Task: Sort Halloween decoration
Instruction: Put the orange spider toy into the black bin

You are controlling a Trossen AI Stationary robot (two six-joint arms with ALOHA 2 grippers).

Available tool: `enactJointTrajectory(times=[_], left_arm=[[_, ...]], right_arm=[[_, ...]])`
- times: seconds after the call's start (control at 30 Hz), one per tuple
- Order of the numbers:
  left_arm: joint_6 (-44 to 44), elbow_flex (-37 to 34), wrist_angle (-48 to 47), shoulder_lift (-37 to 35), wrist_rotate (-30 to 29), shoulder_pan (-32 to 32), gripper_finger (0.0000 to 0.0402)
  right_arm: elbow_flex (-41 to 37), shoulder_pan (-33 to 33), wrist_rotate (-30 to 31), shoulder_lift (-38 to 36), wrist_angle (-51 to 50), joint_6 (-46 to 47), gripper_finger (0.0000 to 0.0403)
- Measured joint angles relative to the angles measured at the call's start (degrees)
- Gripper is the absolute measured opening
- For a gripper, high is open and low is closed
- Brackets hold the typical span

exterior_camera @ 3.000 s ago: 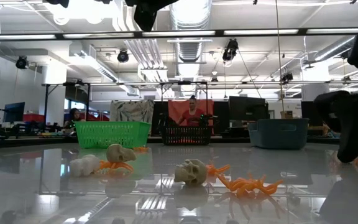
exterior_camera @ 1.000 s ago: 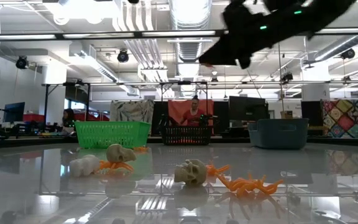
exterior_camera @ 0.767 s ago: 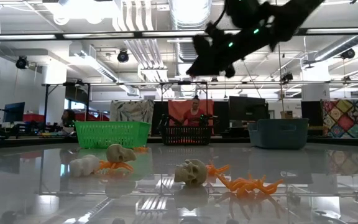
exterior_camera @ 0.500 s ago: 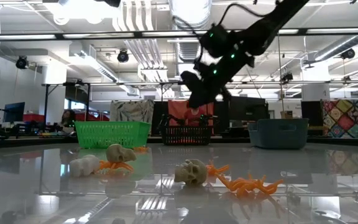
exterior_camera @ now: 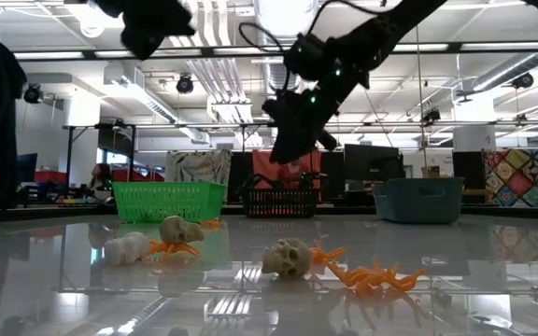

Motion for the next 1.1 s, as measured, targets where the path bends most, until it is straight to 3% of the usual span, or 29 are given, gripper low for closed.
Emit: enactJointTrajectory(times=[0.27,0.57,0.87,1.1], left_arm=[[-13.21,0.0,-12.54,2.45,0.0,-2.13,0.0091],[-21.11,0.0,-21.32,6.39,3.01,-6.89,0.0091],[-27.72,0.04,-23.91,10.99,4.03,-16.67,0.009],[-33.62,1.17,-24.02,16.87,0.38,-26.4,0.0079]], right_arm=[[0.35,4.9,-3.07,-6.52,-8.4,-0.8,0.0113],[0.1,14.01,-3.0,-12.1,-13.96,-3.18,0.0097],[-2.67,24.84,-3.0,-12.71,-10.74,-5.53,0.0095],[-6.11,30.82,-2.59,-12.77,-3.95,-5.51,0.009]])
